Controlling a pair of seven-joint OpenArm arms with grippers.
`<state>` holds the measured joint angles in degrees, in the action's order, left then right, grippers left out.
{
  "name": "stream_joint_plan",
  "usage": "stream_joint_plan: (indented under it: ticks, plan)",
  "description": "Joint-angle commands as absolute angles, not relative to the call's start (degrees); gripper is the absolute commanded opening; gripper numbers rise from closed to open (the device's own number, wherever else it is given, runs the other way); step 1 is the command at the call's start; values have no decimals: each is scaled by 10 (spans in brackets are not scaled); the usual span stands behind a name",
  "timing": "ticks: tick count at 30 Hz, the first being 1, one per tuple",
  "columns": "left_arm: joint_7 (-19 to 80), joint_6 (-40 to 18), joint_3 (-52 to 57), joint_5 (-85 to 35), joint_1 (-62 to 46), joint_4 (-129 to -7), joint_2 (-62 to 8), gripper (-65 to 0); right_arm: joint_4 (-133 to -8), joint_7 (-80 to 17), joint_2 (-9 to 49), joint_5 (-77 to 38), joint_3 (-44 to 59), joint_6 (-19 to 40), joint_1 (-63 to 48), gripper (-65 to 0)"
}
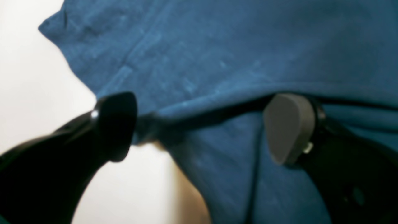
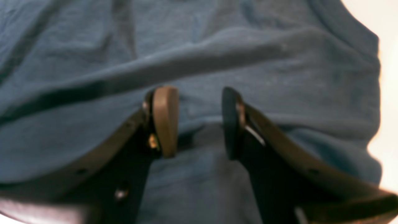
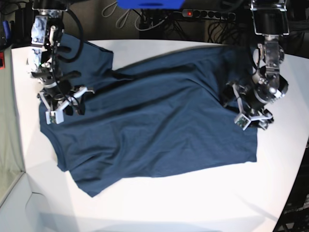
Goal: Layout the t-shirt on the table in an organized manner, then fold the t-shirt properly
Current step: 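Pull the shirt edge with the left gripper and reposition the right gripper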
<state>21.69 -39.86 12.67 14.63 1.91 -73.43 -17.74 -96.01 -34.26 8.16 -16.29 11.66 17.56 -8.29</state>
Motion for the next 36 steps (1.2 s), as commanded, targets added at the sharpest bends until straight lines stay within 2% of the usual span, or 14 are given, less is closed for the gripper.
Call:
stream_joint_plan:
  ticks: [1, 8, 13, 20, 28, 31, 33, 36]
  plan:
    - [283, -400, 124, 209, 35, -698, -181, -18, -969, -327, 88, -167, 109, 175, -76, -410]
    - [196, -400, 121, 210, 160, -530, -202, -18, -969, -327, 93, -167, 82, 175, -80, -410]
    - [137, -400, 70, 208, 226, -454, -222, -18, -952, -327, 95, -166, 85, 175, -80, -410]
    - [124, -400, 64, 207, 305, -448, -224, -18, -884, -321, 126, -166, 86, 175, -74, -410]
    - [124, -400, 65, 204, 336, -452, -246, -17, -823, -321, 151, -166, 87, 172, -41, -410]
    - [124, -400, 101, 203, 342, -453, -259, -17, -812, -322, 153, -166, 97, 171, -26, -410]
    - [131, -400, 147, 203, 338, -485, -259, -17, -836, -324, 150, -167, 125, 171, -27, -410]
    - [192, -400, 184, 202, 293, -580, -258, -17, -890, -327, 138, -167, 141, 171, -34, -410]
